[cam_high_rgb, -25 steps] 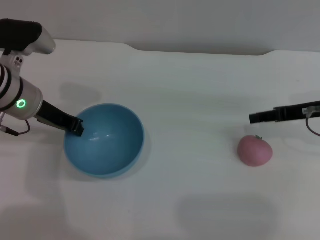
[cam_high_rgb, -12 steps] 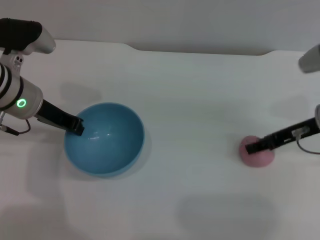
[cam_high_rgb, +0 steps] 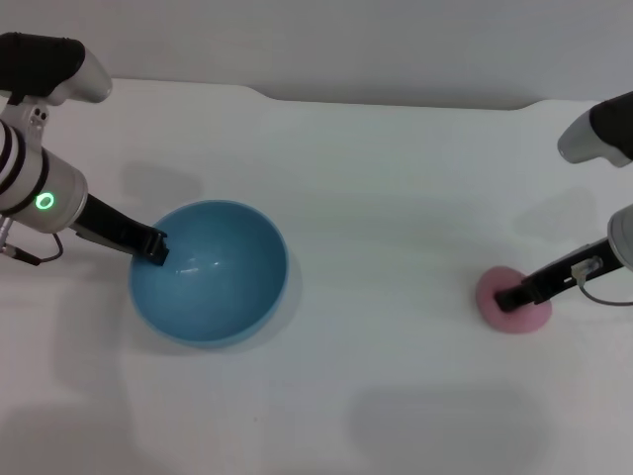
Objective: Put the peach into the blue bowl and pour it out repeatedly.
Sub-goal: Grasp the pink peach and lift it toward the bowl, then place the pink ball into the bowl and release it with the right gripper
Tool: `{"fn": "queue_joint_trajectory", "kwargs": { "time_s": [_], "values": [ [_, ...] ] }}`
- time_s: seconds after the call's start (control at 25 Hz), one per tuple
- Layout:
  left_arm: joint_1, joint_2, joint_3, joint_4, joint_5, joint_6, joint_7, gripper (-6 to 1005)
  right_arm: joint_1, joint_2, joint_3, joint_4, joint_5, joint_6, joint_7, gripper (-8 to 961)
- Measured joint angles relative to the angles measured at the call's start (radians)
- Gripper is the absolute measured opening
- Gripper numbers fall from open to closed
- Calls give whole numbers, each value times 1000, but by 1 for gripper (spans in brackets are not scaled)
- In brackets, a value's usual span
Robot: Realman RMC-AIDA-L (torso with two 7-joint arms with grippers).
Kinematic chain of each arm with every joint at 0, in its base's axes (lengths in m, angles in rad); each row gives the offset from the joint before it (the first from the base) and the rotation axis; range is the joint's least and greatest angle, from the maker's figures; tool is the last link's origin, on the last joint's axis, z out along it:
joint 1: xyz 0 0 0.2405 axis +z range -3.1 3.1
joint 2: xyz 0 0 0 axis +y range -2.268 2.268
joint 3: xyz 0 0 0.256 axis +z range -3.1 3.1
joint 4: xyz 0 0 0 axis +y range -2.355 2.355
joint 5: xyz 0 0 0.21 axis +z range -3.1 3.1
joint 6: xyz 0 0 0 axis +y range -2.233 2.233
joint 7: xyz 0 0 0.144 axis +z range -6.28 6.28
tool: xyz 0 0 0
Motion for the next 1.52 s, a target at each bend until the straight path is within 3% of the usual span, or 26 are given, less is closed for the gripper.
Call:
{"fn": "queue_joint_trajectory", "kwargs": {
  "time_s": [0.24, 0.56, 0.72, 0.84, 1.12, 1.32, 1.52],
  "values": [
    [0, 0, -1, 0, -1, 0, 0, -2, -37, -6, 21, -52, 95, -1, -17, 459],
    [-9, 0, -6, 1, -2, 5, -2, -1, -68, -5, 110, -97, 149, -39, -86, 229],
    [-22, -4, 5, -2, -3, 11, -11, -1, -96, -6, 176, -163, 308, -128, -214, 113],
    [-37, -10, 46, -6, -8, 13, -30, -1, -115, -4, 183, -232, 458, -213, -334, 86],
    [-56, -14, 201, -8, -141, -20, -82, 0, -137, 0, 78, -299, 730, -318, -629, 50],
    [-65, -16, 232, -8, -206, -40, -82, 0, -121, 0, -84, -284, 736, -272, -640, 63],
    [-66, -14, 234, -8, -231, -44, -83, 0, -120, 2, -156, -279, 735, -211, -640, 76]
  ]
}}
